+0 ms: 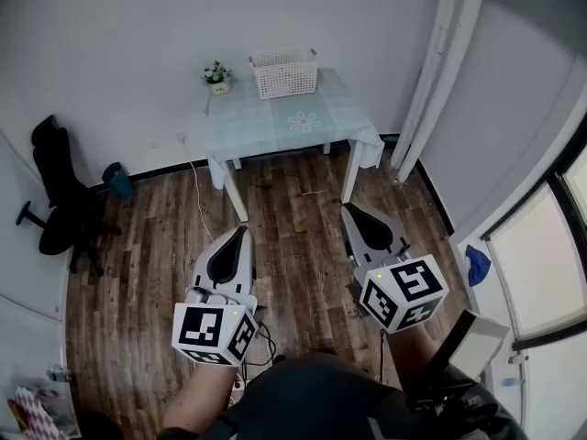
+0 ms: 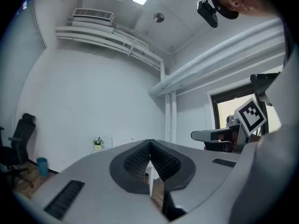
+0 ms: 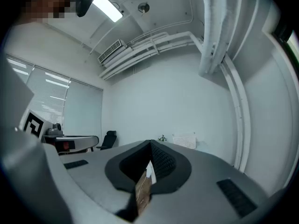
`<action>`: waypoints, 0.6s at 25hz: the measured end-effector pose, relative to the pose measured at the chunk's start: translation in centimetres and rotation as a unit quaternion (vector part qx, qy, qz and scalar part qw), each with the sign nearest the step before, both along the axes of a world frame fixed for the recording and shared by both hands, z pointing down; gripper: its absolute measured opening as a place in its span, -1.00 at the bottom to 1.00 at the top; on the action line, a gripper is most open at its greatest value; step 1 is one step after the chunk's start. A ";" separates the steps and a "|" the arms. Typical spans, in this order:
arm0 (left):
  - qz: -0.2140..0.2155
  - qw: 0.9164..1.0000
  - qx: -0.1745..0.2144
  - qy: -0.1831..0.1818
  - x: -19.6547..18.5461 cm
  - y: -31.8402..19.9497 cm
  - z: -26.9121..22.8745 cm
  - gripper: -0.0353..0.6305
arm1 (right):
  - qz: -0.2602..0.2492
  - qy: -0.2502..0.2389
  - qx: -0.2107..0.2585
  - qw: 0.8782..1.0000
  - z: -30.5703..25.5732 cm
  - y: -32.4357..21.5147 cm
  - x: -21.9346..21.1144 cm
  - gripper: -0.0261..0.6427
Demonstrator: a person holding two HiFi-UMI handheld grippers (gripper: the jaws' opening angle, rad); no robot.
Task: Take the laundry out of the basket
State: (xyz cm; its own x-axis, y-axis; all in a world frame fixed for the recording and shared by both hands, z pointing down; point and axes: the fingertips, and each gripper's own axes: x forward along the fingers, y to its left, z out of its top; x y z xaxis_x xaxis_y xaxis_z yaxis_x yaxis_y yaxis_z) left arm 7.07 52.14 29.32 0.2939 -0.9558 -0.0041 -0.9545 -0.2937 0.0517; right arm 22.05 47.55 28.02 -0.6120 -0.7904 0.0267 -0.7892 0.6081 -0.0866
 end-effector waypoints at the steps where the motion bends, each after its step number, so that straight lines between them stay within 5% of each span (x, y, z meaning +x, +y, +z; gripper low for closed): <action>1: -0.002 1.000 -0.002 0.000 -0.2 0.1 0.1 -0.87 | 0.001 0.000 -0.001 1.000 0.1 0.1 -0.1 -0.88; 15: 0.005 1.000 -0.012 0.012 -3.7 -0.5 1.4 -0.87 | 0.019 -0.007 -0.015 1.000 0.4 -0.7 -2.5 -0.88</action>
